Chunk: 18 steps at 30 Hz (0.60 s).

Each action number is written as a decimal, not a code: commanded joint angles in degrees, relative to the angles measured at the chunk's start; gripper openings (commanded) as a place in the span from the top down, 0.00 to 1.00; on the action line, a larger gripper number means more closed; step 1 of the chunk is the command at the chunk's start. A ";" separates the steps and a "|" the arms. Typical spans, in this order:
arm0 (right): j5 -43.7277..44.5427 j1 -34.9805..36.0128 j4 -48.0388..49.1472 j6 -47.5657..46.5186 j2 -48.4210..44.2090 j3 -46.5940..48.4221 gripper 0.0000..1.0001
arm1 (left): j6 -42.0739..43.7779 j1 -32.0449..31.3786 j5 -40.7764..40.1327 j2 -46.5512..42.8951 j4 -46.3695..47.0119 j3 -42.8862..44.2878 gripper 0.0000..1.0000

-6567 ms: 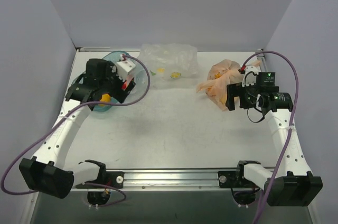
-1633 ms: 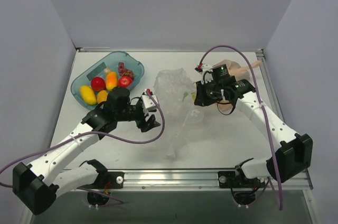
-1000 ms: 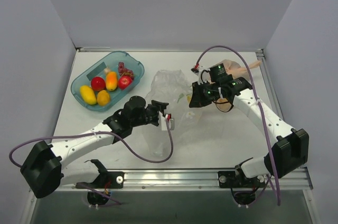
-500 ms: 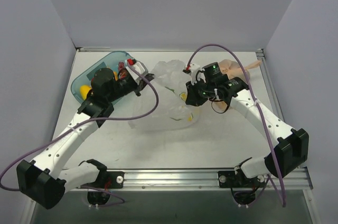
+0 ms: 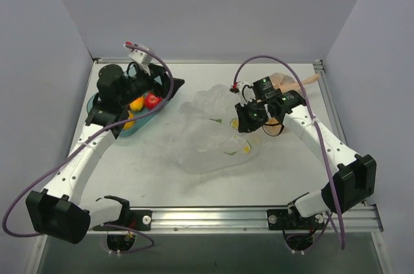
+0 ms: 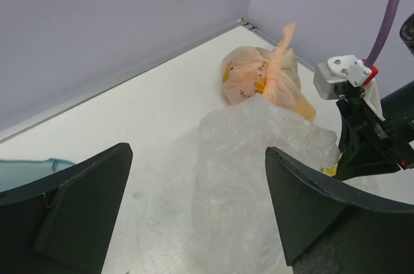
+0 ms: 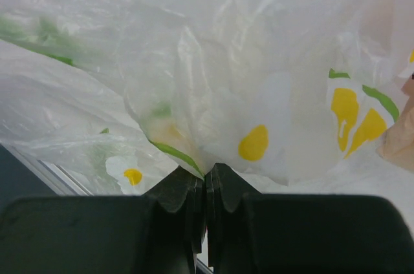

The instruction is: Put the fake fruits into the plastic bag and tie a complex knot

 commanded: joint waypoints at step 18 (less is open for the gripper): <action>-4.41 -4.04 -3.08 6.32 1.08 3.78 1.00 | 14.84 24.15 -20.99 6.55 -48.88 9.33 0.03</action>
